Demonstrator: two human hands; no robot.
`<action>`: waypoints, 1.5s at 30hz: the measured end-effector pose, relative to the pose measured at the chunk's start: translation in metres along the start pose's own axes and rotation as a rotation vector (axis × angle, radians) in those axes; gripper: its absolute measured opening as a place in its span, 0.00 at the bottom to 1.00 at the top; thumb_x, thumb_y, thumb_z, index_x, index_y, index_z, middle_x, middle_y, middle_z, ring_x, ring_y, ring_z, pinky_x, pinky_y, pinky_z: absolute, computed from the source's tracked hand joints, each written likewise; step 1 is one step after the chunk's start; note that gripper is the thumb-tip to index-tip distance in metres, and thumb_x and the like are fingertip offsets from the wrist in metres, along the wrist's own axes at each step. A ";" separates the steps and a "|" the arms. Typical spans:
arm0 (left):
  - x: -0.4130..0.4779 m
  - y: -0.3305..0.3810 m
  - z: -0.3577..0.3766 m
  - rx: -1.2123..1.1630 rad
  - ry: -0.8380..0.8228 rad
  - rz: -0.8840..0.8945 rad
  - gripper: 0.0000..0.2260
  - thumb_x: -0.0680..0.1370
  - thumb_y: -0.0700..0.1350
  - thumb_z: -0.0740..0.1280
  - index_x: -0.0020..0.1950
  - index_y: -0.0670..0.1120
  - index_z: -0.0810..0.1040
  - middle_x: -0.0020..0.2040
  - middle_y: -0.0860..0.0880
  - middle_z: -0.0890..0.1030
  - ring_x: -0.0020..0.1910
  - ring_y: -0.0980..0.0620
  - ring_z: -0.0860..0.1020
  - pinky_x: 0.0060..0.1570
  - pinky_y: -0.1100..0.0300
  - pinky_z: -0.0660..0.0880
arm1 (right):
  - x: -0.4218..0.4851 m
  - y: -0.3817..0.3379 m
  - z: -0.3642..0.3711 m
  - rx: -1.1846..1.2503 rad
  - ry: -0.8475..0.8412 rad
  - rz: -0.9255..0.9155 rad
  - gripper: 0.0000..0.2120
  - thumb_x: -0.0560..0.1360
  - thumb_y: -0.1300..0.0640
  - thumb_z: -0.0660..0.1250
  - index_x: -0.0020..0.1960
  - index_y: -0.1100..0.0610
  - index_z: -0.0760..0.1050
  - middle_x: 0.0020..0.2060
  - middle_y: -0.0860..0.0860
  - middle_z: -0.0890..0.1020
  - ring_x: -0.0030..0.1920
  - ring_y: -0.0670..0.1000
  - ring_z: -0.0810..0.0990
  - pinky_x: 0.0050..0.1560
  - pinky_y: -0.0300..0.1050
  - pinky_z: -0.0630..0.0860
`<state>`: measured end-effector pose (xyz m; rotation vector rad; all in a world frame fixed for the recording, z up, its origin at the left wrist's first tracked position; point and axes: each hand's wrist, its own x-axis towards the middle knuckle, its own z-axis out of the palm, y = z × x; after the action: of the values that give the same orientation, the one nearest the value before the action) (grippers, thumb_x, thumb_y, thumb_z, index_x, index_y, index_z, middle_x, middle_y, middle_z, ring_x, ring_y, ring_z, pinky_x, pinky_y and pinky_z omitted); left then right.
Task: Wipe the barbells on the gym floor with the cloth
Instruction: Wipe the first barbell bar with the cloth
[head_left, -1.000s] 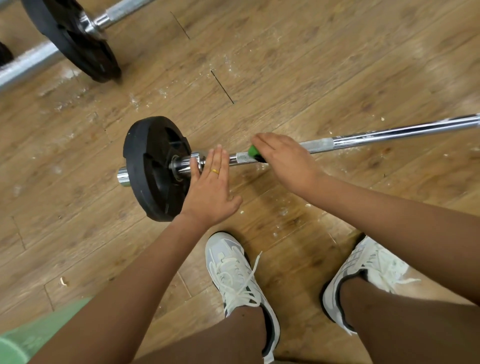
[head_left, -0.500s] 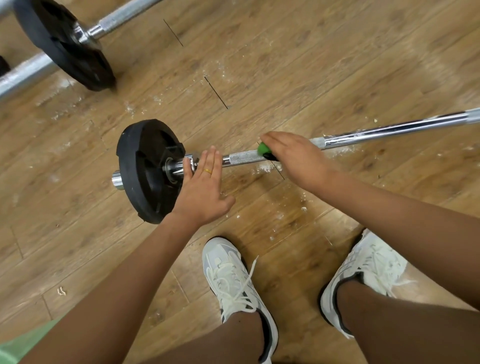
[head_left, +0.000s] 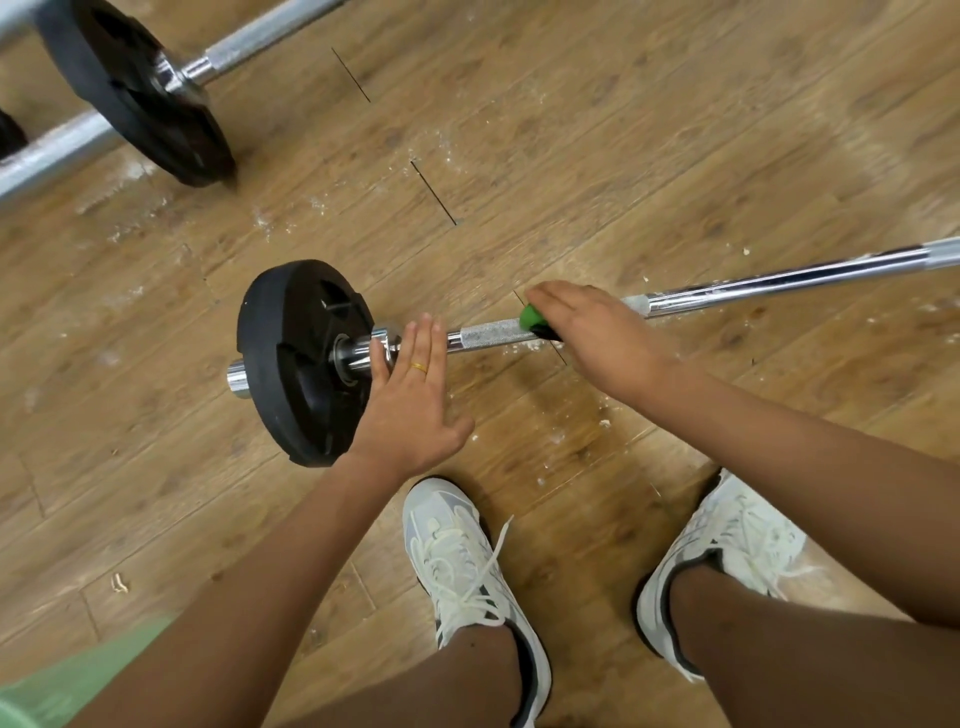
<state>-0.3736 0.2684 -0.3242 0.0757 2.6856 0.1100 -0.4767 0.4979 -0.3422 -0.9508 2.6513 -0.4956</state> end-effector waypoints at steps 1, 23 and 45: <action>-0.004 0.003 0.001 0.002 -0.008 -0.009 0.45 0.74 0.61 0.55 0.82 0.42 0.37 0.82 0.43 0.36 0.80 0.47 0.35 0.74 0.43 0.29 | 0.001 -0.007 0.004 -0.007 -0.008 -0.037 0.34 0.74 0.74 0.60 0.79 0.61 0.61 0.76 0.58 0.66 0.75 0.60 0.66 0.74 0.51 0.61; -0.057 0.033 0.031 -0.066 -0.061 0.090 0.42 0.80 0.62 0.54 0.81 0.41 0.35 0.80 0.44 0.30 0.79 0.47 0.30 0.78 0.43 0.38 | -0.059 -0.011 0.014 -0.107 -0.013 -0.209 0.37 0.70 0.77 0.64 0.77 0.64 0.63 0.74 0.61 0.69 0.75 0.60 0.67 0.73 0.55 0.66; -0.077 0.041 0.031 -0.205 -0.132 0.109 0.44 0.79 0.55 0.61 0.81 0.43 0.33 0.79 0.46 0.28 0.77 0.50 0.27 0.74 0.50 0.30 | -0.077 -0.026 0.022 -0.160 -0.043 -0.354 0.36 0.67 0.77 0.63 0.75 0.67 0.65 0.71 0.65 0.72 0.70 0.64 0.73 0.68 0.58 0.69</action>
<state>-0.2897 0.3060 -0.3148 0.1598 2.5231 0.3987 -0.3969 0.5244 -0.3404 -1.4749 2.5203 -0.3339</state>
